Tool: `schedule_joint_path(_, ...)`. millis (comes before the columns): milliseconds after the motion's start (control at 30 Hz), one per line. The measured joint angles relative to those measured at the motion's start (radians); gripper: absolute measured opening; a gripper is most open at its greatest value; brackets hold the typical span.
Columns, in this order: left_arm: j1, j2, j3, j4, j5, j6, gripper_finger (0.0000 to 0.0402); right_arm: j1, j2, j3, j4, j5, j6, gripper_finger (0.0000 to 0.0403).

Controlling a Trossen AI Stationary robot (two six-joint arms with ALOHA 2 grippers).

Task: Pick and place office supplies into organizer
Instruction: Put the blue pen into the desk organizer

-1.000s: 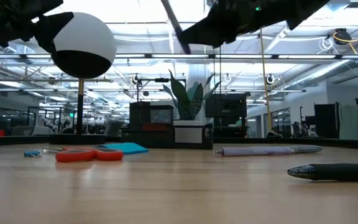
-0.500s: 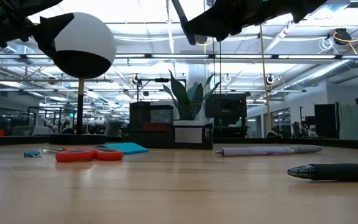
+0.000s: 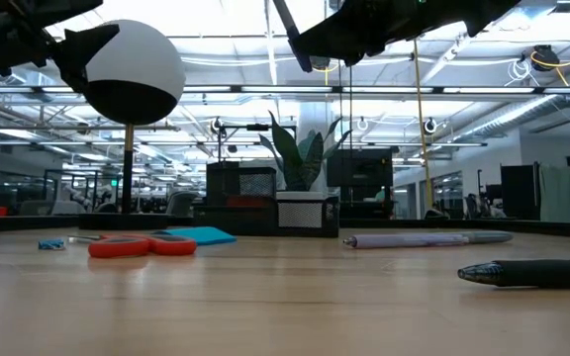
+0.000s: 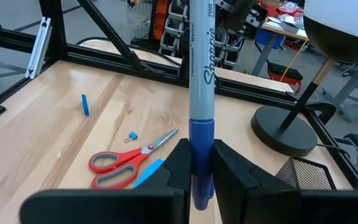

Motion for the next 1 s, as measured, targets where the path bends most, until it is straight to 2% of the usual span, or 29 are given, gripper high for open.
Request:
schedule_joint_path(167,0.000,0.000,0.000,0.042,-0.121,0.065,0.0202,-0.003,0.000,0.000,0.012,0.001,-0.010,0.0034)
schedule_joint_path(367,0.000,0.000,0.001,0.144,-0.103,0.077,0.0202,-0.008,0.000,0.000,0.027,0.001,-0.017,0.0033)
schedule_joint_path(533,0.000,0.054,0.055,0.149,-0.100,0.097,0.0202,-0.008,0.000,0.000,0.034,0.001,-0.020,0.0035)
schedule_joint_path(733,0.000,0.274,0.208,0.148,-0.057,0.129,0.0202,-0.008,0.000,0.000,0.036,0.003,-0.023,0.0033)
schedule_joint_path(1000,-0.031,0.654,0.525,0.094,-0.047,0.288,0.0202,-0.021,0.000,0.000,0.033,0.004,-0.015,0.0034)
